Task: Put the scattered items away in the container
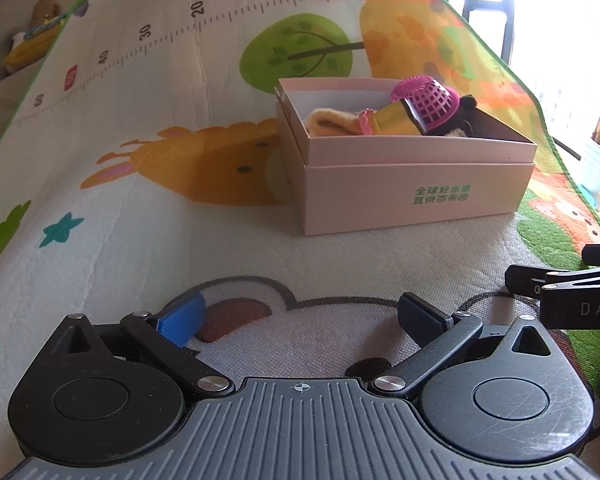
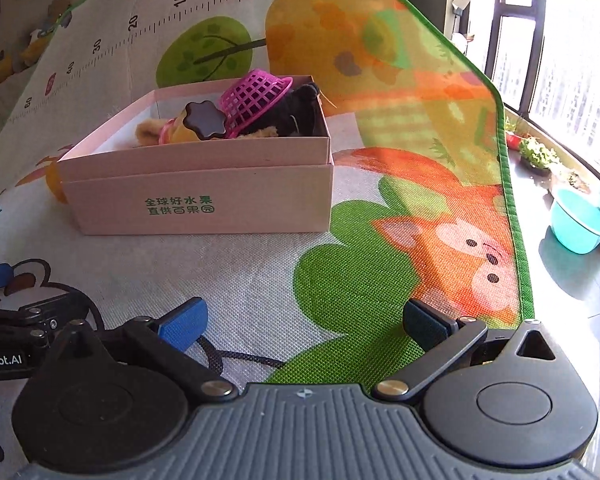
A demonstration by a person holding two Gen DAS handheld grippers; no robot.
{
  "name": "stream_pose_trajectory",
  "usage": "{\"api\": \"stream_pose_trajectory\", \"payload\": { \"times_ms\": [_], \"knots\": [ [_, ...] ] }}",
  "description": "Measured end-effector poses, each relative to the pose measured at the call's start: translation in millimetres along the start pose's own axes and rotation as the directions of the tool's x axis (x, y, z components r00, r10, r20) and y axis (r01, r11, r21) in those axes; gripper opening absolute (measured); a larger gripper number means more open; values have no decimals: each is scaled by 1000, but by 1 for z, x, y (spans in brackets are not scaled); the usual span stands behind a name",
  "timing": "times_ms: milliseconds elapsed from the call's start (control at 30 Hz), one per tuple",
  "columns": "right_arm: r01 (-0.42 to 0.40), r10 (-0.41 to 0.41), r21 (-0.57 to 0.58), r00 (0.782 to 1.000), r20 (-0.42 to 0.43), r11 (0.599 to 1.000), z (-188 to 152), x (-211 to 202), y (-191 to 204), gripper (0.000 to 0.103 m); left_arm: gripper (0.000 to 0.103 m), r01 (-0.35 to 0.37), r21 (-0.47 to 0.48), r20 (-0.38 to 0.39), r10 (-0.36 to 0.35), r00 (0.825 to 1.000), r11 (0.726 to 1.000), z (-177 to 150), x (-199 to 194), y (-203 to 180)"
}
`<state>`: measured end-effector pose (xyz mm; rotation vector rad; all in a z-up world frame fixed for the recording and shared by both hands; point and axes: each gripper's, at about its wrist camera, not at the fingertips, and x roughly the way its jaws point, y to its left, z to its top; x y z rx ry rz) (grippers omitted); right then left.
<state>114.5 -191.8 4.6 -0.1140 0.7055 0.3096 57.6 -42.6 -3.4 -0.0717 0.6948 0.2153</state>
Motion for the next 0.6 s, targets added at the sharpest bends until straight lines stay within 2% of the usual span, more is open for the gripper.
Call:
{"api": "stream_pose_trajectory", "payload": {
  "times_ms": [600],
  "knots": [
    [12, -12, 9, 1000, 16, 1000, -6, -3, 0, 103, 103, -6, -6, 0, 6, 1000, 1000, 0, -1, 0]
  ]
}}
